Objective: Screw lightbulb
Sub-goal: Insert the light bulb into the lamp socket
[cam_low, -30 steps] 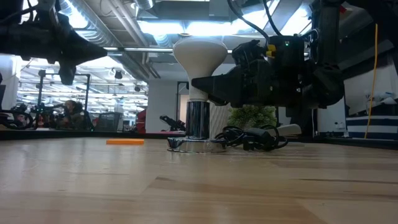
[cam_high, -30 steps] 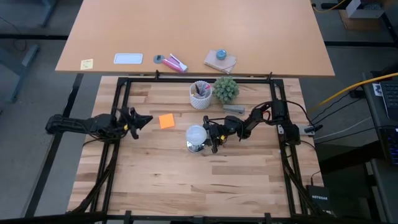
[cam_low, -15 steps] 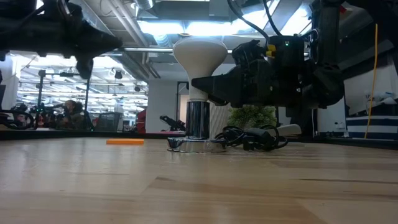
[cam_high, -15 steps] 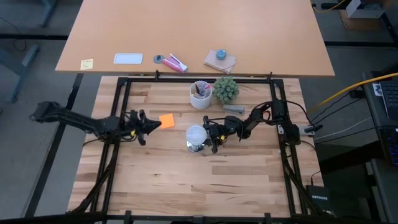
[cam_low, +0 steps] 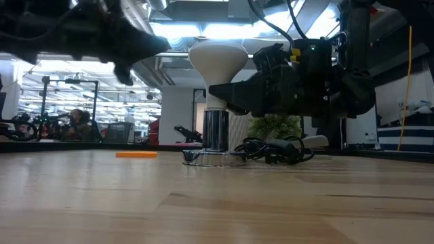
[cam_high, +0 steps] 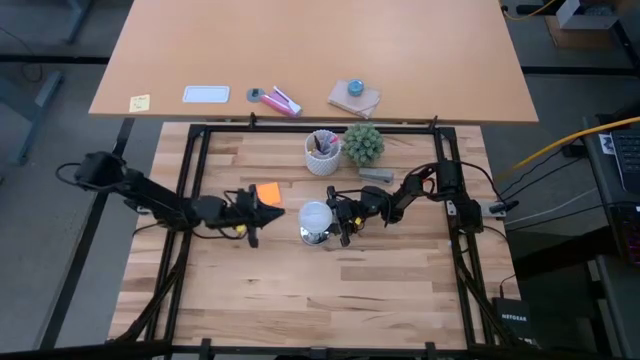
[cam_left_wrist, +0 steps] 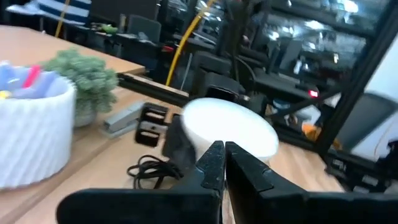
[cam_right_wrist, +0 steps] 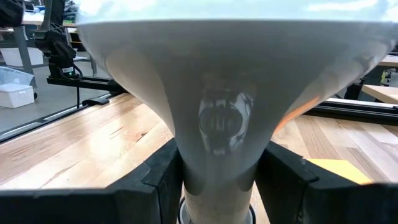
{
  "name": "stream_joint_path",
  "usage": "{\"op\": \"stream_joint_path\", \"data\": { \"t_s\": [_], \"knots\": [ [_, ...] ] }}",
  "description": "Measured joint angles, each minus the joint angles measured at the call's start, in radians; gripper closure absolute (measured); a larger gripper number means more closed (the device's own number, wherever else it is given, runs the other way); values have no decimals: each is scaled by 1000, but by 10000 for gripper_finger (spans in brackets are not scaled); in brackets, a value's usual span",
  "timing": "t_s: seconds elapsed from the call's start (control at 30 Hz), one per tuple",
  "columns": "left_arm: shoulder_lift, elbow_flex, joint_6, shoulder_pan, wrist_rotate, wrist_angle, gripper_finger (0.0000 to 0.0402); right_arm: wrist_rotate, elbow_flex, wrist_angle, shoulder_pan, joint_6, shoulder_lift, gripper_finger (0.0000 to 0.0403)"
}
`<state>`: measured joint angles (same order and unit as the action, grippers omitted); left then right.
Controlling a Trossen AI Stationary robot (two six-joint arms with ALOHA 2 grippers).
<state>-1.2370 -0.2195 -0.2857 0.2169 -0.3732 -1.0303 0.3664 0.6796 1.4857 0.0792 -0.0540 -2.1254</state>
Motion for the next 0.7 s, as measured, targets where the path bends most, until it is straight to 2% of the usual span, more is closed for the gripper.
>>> {"op": "stream_joint_path", "data": {
  "t_s": [0.3,0.7],
  "knots": [
    [-184,-140,79,0,97,1,396,0,0,0,0,0,0,231],
    [-205,-159,23,0,203,-1,396,0,0,0,0,0,0,231]
  ]
}}
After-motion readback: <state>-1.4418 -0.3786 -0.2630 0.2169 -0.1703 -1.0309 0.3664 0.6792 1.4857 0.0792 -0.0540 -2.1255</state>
